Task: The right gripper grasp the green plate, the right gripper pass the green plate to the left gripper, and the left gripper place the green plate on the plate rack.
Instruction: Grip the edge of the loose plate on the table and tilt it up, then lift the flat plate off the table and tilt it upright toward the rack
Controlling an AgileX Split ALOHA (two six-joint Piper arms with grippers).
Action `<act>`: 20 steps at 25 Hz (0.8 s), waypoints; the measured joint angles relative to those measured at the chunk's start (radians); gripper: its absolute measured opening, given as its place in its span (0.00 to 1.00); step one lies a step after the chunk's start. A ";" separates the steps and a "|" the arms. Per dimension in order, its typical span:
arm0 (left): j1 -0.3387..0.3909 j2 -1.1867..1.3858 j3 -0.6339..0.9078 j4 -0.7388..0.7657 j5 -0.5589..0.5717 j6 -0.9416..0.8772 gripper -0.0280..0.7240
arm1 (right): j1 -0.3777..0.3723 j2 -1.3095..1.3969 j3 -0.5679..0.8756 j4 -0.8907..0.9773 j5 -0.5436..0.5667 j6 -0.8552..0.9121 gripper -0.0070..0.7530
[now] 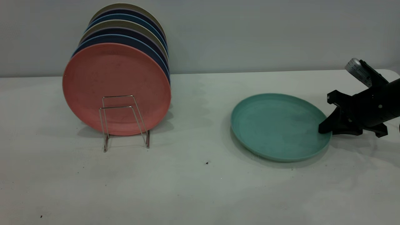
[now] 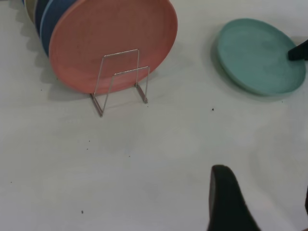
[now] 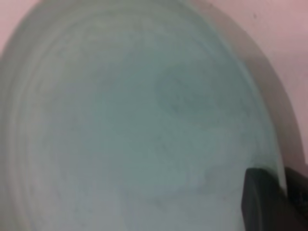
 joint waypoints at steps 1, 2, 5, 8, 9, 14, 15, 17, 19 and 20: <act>0.000 0.004 0.000 -0.008 -0.006 0.000 0.59 | 0.000 -0.015 0.000 -0.028 -0.011 0.000 0.03; 0.000 0.011 0.000 -0.016 -0.012 -0.001 0.59 | 0.000 -0.034 0.000 -0.051 -0.019 0.000 0.03; 0.000 0.072 0.000 -0.038 -0.019 -0.001 0.59 | 0.000 -0.093 0.000 -0.123 -0.029 0.028 0.03; 0.000 0.178 0.000 -0.124 -0.026 0.037 0.59 | 0.002 -0.145 0.000 -0.181 -0.017 0.069 0.03; 0.000 0.221 0.000 -0.168 -0.026 0.069 0.59 | 0.005 -0.159 0.000 -0.202 -0.012 0.078 0.03; 0.000 0.431 0.000 -0.410 -0.022 0.274 0.59 | 0.061 -0.193 0.000 -0.333 -0.003 0.158 0.03; 0.000 0.476 0.000 -0.456 -0.022 0.309 0.59 | 0.079 -0.199 0.001 -0.343 0.009 0.167 0.03; 0.000 0.548 0.000 -0.528 -0.023 0.381 0.59 | 0.113 -0.217 0.001 -0.349 0.035 0.170 0.03; 0.000 0.630 -0.001 -0.582 -0.033 0.434 0.59 | 0.146 -0.240 0.001 -0.351 0.064 0.174 0.03; 0.000 0.668 -0.001 -0.610 -0.038 0.459 0.59 | 0.157 -0.254 0.001 -0.352 0.077 0.174 0.03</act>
